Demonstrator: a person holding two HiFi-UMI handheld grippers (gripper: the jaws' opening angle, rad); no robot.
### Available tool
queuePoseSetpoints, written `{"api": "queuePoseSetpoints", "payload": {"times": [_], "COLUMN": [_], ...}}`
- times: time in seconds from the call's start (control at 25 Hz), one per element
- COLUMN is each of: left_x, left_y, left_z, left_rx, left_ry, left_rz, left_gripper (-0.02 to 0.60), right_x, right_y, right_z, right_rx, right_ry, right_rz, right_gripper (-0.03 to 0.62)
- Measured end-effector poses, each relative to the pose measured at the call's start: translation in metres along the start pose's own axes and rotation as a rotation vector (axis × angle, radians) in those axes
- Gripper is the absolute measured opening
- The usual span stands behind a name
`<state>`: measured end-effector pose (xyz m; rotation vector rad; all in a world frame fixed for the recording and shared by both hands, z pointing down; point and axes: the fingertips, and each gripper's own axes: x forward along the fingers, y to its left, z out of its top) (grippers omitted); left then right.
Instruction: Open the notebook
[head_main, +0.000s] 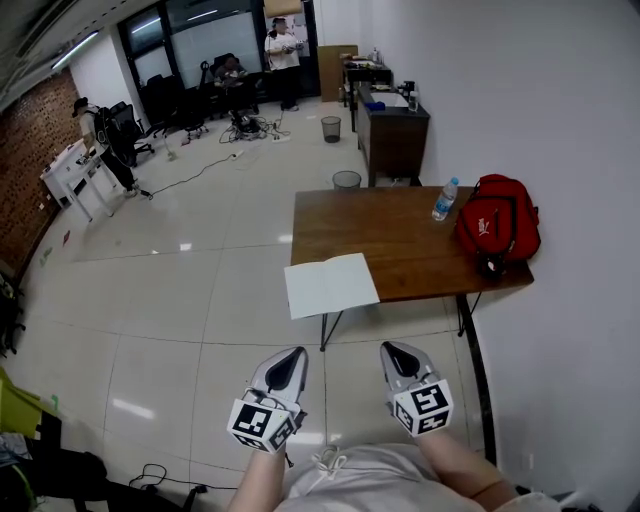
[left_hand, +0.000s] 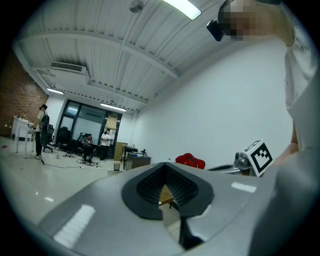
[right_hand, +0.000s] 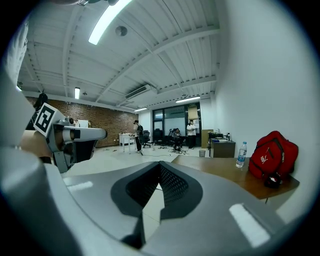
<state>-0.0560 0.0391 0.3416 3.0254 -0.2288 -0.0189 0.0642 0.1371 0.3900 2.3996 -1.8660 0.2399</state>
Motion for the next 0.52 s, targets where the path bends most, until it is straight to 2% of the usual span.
{"api": "queuePoseSetpoints", "payload": {"times": [0.24,0.52], "left_x": [0.002,-0.001], "left_y": [-0.001,0.009], "left_z": [-0.006,-0.01], "left_rx": [-0.009,-0.019], "left_ry": [0.009,0.016], "left_rz": [-0.007,0.023], "left_gripper": [0.006,0.006], "right_x": [0.0,0.001], "right_y": [0.001,-0.001], "right_z": [-0.005,-0.007], "right_rx": [0.005,0.024], "right_ry": [0.005,0.016], "right_rz": [0.011,0.019], "right_gripper": [0.008,0.008]}}
